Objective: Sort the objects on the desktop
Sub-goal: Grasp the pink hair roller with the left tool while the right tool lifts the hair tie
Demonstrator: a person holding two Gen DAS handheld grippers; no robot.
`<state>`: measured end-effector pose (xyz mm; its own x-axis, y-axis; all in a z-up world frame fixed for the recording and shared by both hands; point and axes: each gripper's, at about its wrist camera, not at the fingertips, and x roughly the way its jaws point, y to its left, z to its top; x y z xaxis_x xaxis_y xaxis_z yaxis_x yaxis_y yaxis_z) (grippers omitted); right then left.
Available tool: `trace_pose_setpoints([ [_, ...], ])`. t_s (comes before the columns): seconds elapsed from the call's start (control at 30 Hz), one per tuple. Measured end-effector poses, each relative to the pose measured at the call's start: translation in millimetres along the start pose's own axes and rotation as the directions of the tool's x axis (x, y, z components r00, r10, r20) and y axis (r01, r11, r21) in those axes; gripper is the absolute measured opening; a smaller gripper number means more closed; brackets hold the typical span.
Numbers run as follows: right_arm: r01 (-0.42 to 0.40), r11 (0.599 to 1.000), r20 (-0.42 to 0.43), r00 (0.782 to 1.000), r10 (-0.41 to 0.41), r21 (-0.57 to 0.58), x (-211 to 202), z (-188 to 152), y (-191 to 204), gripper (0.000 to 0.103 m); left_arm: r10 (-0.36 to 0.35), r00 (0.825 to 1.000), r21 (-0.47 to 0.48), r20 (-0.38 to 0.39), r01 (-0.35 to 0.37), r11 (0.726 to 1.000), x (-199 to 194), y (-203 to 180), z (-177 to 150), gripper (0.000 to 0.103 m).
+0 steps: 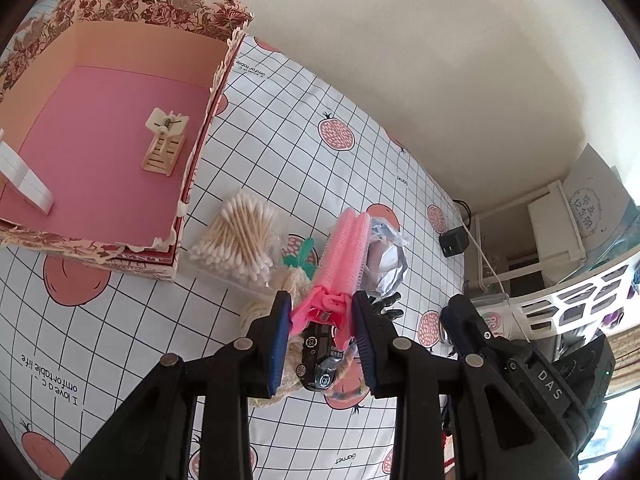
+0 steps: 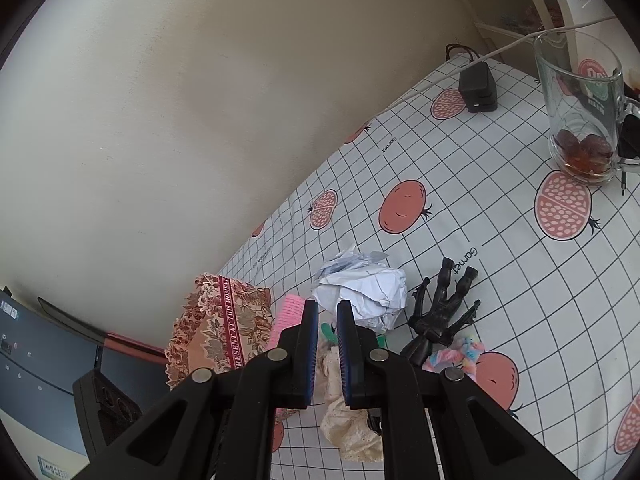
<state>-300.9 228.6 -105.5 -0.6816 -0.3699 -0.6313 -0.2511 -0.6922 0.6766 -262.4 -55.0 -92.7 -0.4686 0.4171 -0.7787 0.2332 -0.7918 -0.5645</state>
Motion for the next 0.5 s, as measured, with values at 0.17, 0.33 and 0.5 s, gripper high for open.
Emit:
trace_pose_setpoints([
  [0.17,0.134,0.99,-0.078,0.988,-0.131,0.039,13.1,-0.8,-25.1,0.014,-0.011,1.0,-0.014,0.015,0.011,1.0,-7.6,5.2,3.7,0.032],
  [0.33,0.206,0.974,-0.181,0.965,-0.188,0.088,30.3,-6.8,-52.1,0.014,-0.02,1.0,-0.024,0.023,0.02,0.999,-11.3,8.7,5.6,0.032],
  [0.5,0.259,0.964,-0.231,0.943,-0.239,0.062,39.8,-14.6,-56.7,0.052,-0.025,0.999,-0.036,0.02,0.025,0.999,-11.7,11.6,5.8,0.032],
])
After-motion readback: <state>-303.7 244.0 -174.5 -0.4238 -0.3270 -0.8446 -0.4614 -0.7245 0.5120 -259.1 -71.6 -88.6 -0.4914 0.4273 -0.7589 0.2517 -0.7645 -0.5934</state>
